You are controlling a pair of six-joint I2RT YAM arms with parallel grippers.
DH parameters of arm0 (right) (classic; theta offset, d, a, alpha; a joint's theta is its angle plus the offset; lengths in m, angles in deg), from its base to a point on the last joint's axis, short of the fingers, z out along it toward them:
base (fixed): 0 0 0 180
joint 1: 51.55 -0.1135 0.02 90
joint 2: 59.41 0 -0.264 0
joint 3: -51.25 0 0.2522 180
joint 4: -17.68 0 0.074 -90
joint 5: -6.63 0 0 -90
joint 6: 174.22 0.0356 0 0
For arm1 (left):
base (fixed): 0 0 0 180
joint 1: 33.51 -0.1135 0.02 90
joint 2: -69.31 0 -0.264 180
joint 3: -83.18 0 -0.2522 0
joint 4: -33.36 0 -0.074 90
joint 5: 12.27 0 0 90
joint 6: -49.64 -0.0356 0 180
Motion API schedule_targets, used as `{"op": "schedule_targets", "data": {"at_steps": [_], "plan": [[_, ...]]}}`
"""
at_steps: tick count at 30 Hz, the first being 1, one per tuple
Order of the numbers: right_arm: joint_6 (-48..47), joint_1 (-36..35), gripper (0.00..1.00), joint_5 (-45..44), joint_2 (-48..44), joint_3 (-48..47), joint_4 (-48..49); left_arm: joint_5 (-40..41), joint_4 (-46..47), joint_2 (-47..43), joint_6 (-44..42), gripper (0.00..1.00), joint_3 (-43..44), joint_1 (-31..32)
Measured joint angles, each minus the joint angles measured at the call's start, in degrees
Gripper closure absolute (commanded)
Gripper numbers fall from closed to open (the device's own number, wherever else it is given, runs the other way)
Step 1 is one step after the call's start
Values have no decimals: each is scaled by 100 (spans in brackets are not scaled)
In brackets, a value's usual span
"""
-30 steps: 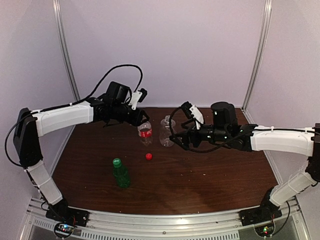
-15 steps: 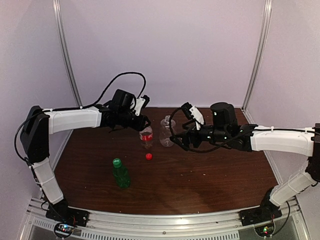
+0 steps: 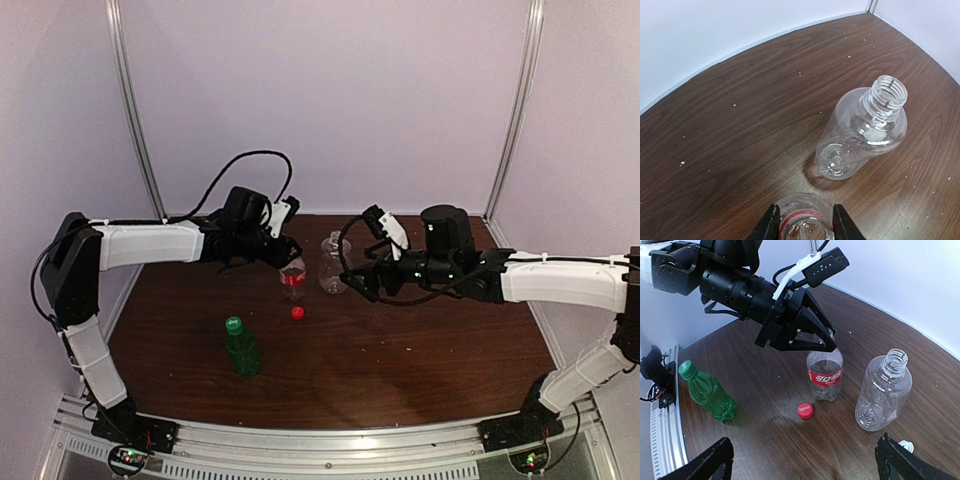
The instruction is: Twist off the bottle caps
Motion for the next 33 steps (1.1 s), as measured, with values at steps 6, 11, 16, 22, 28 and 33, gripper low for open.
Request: {"op": "schedule_targets", "data": {"at_steps": [6, 11, 16, 22, 28, 33], "plan": [[0, 0, 0, -9, 0, 0, 0, 31, -57, -2, -81, 36, -17, -2], [0, 0, 0, -15, 0, 0, -4, 90, -181, -42, -131, 21, -22, 0], [0, 0, 0, -59, 0, 0, -33, 151, -332, -398, -116, 15, -98, -2], [0, 2, 0, -136, 0, 0, -122, 81, -763, -1547, 131, 16, -538, 0], [61, 2, 0, -249, 0, -2, -184, -116, -1722, -2968, 376, 17, -984, 26], [107, 4, 1, -262, 2, -11, -188, -146, -2695, -3786, 599, 18, -1104, 278]]}}
